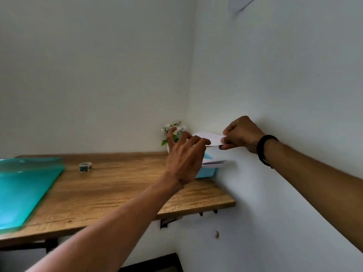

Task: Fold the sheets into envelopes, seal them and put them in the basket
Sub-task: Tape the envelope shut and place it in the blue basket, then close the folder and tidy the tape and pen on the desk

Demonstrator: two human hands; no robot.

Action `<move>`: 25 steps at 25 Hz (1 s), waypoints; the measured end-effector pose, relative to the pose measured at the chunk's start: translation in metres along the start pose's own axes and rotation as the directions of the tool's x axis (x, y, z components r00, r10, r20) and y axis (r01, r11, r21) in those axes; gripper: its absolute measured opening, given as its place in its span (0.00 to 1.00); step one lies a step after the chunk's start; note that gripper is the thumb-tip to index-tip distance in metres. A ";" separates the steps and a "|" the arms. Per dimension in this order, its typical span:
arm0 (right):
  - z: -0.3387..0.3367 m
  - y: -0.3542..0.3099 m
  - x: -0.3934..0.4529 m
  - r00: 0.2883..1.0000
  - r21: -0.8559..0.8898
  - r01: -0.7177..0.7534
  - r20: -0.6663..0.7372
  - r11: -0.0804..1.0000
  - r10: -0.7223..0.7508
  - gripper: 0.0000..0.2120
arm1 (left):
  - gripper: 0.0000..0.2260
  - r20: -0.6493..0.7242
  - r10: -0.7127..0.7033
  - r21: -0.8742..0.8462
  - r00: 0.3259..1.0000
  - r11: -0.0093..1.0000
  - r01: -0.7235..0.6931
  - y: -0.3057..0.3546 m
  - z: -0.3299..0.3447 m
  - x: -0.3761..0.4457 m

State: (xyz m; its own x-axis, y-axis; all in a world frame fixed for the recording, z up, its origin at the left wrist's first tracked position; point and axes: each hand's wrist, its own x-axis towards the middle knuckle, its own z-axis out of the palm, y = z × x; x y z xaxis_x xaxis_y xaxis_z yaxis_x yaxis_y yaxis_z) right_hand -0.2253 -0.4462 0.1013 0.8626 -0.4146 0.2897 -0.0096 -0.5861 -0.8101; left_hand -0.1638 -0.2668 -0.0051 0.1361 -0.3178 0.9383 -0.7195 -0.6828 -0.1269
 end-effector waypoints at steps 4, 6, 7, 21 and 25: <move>-0.001 0.009 -0.005 0.996 -0.132 0.004 0.089 0.991 0.008 0.14 | 0.10 0.008 0.051 0.013 0.999 0.999 -0.051 -0.004 0.002 -0.002; -0.004 0.011 -0.011 0.991 -0.160 0.082 0.117 0.984 -0.064 0.13 | 0.08 0.011 0.048 0.003 0.999 0.999 -0.048 -0.007 0.004 -0.001; -0.006 0.012 -0.014 0.985 -0.192 0.140 0.131 0.971 -0.116 0.11 | 0.08 0.022 0.032 -0.007 0.999 0.999 -0.032 -0.008 0.006 0.003; 0.039 0.061 0.004 0.886 -0.861 0.316 0.117 0.398 -0.449 0.09 | 0.05 0.153 -0.020 -0.040 0.988 0.999 0.026 -0.011 0.031 -0.012; 0.044 0.065 0.002 0.893 -0.847 0.363 0.196 0.389 -0.405 0.09 | 0.07 0.195 -0.011 -0.063 0.981 0.998 0.024 -0.020 0.036 -0.022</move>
State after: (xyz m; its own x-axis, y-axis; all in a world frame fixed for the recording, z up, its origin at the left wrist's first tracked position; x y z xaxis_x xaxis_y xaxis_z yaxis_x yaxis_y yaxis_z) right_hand -0.2022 -0.4544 0.0265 0.8734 0.0040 0.4870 -0.1189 -0.9680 0.2211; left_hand -0.1273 -0.2699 -0.0344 0.2747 -0.4324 0.8588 -0.7576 -0.6474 -0.0836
